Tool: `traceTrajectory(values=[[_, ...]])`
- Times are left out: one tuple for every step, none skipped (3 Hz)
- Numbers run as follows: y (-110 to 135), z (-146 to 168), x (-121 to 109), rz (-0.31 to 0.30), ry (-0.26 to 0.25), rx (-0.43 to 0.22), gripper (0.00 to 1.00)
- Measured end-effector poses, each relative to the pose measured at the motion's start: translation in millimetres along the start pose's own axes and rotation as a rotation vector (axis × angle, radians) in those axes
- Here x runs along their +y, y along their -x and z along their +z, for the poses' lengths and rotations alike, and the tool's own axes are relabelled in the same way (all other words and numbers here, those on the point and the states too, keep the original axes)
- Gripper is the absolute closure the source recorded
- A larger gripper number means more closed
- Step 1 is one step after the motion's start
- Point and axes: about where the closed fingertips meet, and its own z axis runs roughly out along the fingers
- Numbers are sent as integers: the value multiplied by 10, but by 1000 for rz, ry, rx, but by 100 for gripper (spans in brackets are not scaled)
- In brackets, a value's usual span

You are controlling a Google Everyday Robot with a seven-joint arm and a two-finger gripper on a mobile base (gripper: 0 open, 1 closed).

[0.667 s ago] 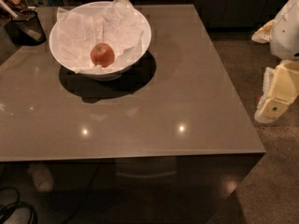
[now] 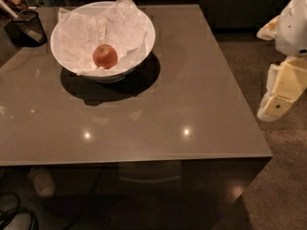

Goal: Pick apple from white bowl

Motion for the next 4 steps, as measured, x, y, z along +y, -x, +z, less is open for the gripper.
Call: traceTrajectory(values=[[532,69,-410,-40,9,-49,0],[533,70,-410,-40,9,-49,0],[769,155,-637,-18,-4,-135,0],[769,155,-637,-18,-4,-136,0]])
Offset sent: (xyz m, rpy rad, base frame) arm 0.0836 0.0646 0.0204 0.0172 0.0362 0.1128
